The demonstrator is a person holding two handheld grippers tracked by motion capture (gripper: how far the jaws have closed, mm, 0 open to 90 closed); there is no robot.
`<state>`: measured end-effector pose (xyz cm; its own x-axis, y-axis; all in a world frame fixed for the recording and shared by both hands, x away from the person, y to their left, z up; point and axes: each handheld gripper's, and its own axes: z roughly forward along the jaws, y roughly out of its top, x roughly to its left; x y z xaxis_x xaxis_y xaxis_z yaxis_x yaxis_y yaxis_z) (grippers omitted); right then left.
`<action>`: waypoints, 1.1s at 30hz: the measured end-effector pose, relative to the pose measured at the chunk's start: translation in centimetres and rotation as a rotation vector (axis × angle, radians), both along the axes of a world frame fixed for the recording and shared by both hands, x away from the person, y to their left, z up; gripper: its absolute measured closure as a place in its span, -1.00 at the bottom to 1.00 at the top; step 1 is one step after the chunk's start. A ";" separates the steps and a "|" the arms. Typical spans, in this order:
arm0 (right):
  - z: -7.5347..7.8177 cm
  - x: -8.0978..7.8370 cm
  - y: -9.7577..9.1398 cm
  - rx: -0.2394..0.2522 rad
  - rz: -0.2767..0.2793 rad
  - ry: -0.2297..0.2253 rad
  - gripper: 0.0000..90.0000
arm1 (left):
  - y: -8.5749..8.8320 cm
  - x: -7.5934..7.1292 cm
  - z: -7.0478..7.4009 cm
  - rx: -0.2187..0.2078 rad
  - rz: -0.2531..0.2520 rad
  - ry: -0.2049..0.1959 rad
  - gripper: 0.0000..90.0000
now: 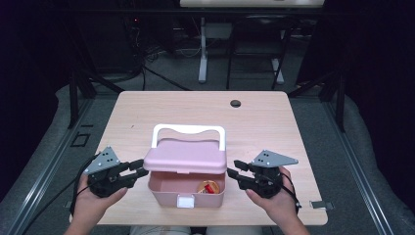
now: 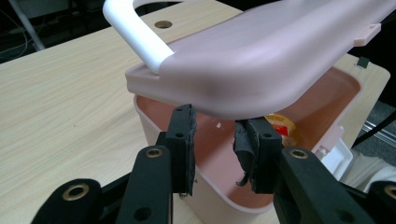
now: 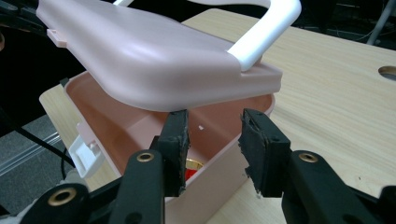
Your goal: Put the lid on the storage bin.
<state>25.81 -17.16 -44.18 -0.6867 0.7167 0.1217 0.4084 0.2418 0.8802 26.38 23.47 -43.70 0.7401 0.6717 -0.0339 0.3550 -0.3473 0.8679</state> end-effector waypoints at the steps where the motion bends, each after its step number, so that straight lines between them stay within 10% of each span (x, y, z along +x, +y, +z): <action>1: -0.1 -0.1 -0.1 0.000 -0.001 0.001 0.36 | 0.0 -0.1 -0.2 -0.003 0.001 0.002 0.49; 33: -3.2 -0.6 -1.1 0.023 -0.019 0.038 0.35 | 1.7 0.1 -2.9 0.016 0.038 0.053 0.49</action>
<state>25.26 -18.28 -47.34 -0.6673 0.7265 0.1644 0.4464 0.2134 0.8690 26.48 25.21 -46.61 0.7116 0.6999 -0.0613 0.4135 -0.3467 0.8419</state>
